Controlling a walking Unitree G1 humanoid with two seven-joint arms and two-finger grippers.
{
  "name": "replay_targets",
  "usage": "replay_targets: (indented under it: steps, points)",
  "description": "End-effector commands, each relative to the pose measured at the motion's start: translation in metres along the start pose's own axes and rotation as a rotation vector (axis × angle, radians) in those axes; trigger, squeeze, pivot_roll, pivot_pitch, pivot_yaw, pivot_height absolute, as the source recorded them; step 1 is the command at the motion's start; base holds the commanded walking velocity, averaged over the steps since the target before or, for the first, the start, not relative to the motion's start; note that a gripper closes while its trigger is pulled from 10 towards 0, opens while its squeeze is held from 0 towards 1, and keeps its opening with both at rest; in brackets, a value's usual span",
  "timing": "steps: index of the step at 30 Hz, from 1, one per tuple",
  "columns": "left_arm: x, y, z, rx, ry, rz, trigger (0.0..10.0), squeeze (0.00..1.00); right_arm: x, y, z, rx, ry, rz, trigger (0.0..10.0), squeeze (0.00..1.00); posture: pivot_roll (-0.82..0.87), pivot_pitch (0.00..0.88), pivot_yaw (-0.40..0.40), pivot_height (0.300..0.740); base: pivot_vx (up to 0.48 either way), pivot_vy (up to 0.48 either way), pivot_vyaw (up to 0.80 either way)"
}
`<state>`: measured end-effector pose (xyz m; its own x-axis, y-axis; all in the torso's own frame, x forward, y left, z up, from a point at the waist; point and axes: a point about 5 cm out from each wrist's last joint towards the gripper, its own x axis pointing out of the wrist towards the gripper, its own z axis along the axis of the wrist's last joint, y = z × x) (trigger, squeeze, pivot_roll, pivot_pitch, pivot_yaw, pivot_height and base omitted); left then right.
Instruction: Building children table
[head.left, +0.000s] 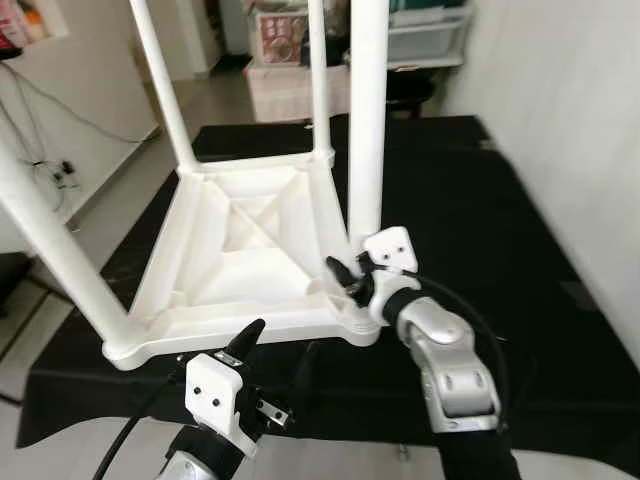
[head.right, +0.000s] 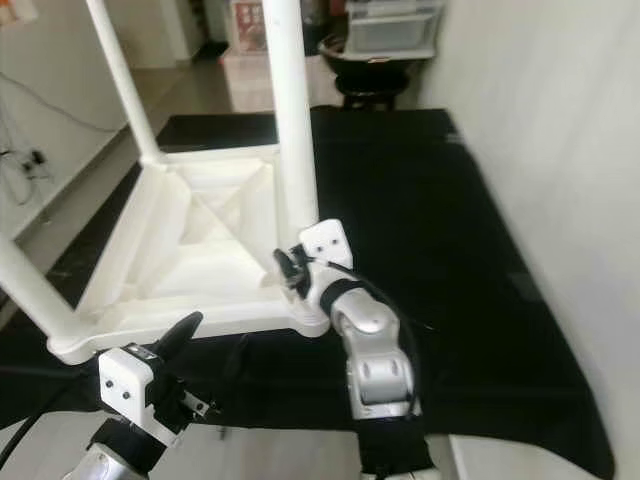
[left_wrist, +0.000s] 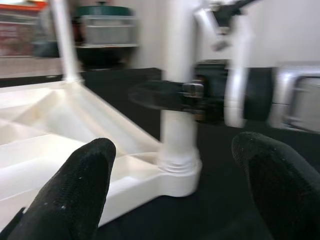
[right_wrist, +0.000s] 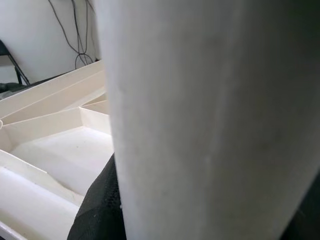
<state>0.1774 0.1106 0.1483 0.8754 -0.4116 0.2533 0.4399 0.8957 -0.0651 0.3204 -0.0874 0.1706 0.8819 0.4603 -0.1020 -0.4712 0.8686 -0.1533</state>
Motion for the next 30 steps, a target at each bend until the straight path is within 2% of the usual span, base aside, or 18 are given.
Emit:
replay_targets:
  steps: [1,2,3,4,6,8,9,10,11,12,13,14,17,21,28,29,30]
  points:
    - [-0.003,0.003,-0.005,0.003,0.033,0.012,10.0,0.00,0.001,0.014,-0.019,0.000,0.144,0.032,10.0,0.00,-0.02,0.124,0.026,0.740,0.000,0.000,0.00]
    - [-0.004,0.004,-0.005,0.007,0.032,0.021,10.0,0.00,0.000,0.021,-0.015,0.027,0.132,0.056,10.0,0.00,-0.02,0.124,0.026,0.740,0.000,0.000,0.00]
    - [-0.004,0.005,-0.005,0.009,0.030,0.024,10.0,0.00,0.001,0.027,-0.009,0.036,0.100,0.134,10.0,1.00,-0.01,0.122,0.024,0.740,0.000,0.000,0.00]
    - [-0.003,0.006,-0.005,0.009,0.029,0.025,10.0,0.00,0.000,0.034,-0.001,0.038,0.062,0.225,10.0,1.00,-0.01,0.122,0.026,0.740,0.000,0.000,0.00]
    - [-0.003,0.006,-0.005,0.009,0.029,0.025,10.0,0.00,0.000,0.034,-0.001,0.038,0.062,0.225,10.0,1.00,-0.01,0.122,0.026,0.740,0.000,0.000,0.00]
    - [-0.002,0.006,-0.005,0.007,0.027,0.022,10.0,0.00,0.005,0.031,0.010,0.032,-0.004,0.312,10.0,1.00,-0.02,0.120,0.028,0.740,0.000,0.000,0.00]
    - [-0.002,0.006,-0.005,0.007,0.027,0.022,10.0,0.00,0.005,0.031,0.010,0.032,-0.004,0.312,10.0,1.00,-0.02,0.120,0.028,0.740,0.000,0.000,0.00]
    - [-0.001,0.005,-0.005,0.005,0.026,0.018,10.0,0.00,0.007,0.026,0.018,0.001,-0.047,0.390,10.0,1.00,-0.02,0.117,0.024,0.740,0.000,0.000,0.00]
    - [-0.001,0.005,-0.005,0.003,0.025,0.015,10.0,0.00,0.011,0.020,0.024,-0.044,-0.084,0.437,10.0,0.85,-0.02,0.117,0.023,0.740,0.000,0.000,0.00]
    - [0.000,0.004,-0.006,0.001,0.025,0.013,10.0,0.00,0.014,0.013,0.030,-0.055,-0.102,0.514,10.0,0.42,-0.02,0.118,0.020,0.740,0.000,0.000,0.00]
    - [0.000,0.004,-0.006,0.001,0.025,0.013,10.0,0.00,0.014,0.013,0.030,-0.055,-0.102,0.514,10.0,0.42,-0.02,0.118,0.020,0.740,0.000,0.000,0.00]
    - [0.001,0.004,-0.006,0.001,0.024,0.012,10.0,0.00,0.017,0.009,0.031,-0.078,-0.096,0.532,10.0,0.00,-0.02,0.121,0.018,0.740,0.000,0.000,0.00]
    - [0.001,0.002,-0.006,-0.001,0.022,0.012,10.0,0.00,0.022,0.004,0.030,-0.126,-0.069,0.594,10.0,0.00,-0.01,0.122,0.012,0.740,0.000,0.000,0.00]
    - [0.001,0.000,-0.006,-0.002,0.019,0.016,10.0,0.00,0.020,0.005,0.028,-0.186,-0.029,0.713,10.0,0.00,-0.01,0.128,0.005,0.740,0.000,0.000,0.00]
    - [0.001,-0.001,-0.006,-0.004,0.016,0.019,10.0,0.00,0.030,-0.002,0.019,-0.182,0.044,0.771,10.0,0.00,0.00,0.133,0.000,0.740,0.000,0.000,0.00]
    - [0.001,-0.002,-0.006,-0.005,0.016,0.019,10.0,0.00,0.033,-0.004,0.016,-0.182,0.066,0.757,8.7,0.00,0.00,0.137,-0.001,0.740,0.000,0.000,0.00]
    - [0.001,-0.002,-0.005,-0.005,0.015,0.019,10.0,0.00,0.035,-0.006,0.011,-0.175,0.081,0.741,0.0,0.00,-0.01,0.139,-0.002,0.740,0.000,0.000,0.00]
